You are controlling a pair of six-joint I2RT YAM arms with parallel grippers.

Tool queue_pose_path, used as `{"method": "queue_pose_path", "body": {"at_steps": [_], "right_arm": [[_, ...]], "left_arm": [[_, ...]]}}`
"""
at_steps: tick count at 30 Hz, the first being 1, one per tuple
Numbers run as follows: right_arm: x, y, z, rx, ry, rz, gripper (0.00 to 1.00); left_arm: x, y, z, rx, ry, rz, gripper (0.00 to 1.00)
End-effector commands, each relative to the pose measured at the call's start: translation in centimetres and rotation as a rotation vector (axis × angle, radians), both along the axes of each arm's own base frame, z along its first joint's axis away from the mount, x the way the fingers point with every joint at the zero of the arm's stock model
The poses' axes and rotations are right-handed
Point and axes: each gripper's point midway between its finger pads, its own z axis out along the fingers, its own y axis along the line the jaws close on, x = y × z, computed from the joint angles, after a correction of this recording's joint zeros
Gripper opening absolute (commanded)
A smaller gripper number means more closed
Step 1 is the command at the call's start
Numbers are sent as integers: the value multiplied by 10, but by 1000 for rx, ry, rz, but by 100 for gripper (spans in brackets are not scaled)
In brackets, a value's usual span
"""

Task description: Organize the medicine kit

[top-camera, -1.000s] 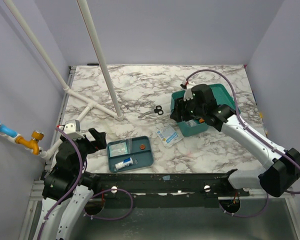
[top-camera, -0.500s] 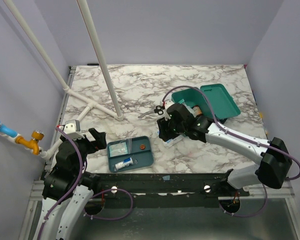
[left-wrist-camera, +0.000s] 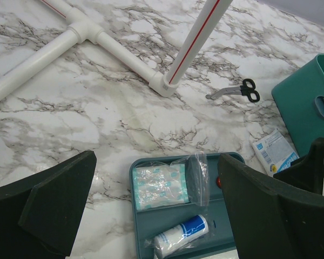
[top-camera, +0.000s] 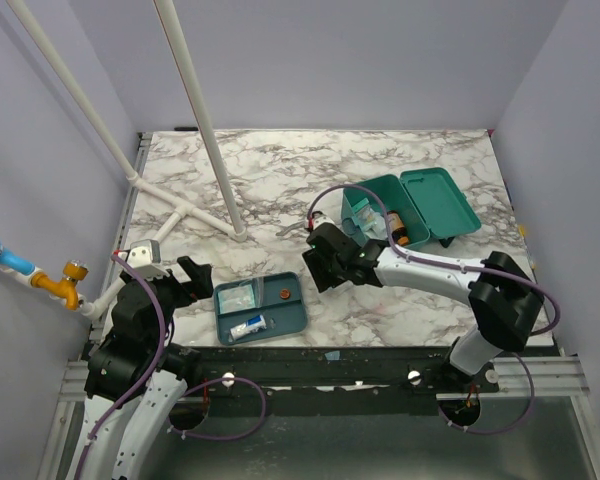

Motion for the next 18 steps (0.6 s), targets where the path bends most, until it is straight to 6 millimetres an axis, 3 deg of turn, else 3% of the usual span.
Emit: {"method": "queue_pose_path", "body": {"at_steps": [1,18], "right_arm": [[14,3,-7,-19,-45,-72,59],[26,-6,-50,-107,-55,-164,54]], "left_arm": [[1,-3,0,2,-6,-19,99],[2,-4,-1,3,-3,-23,99]]}}
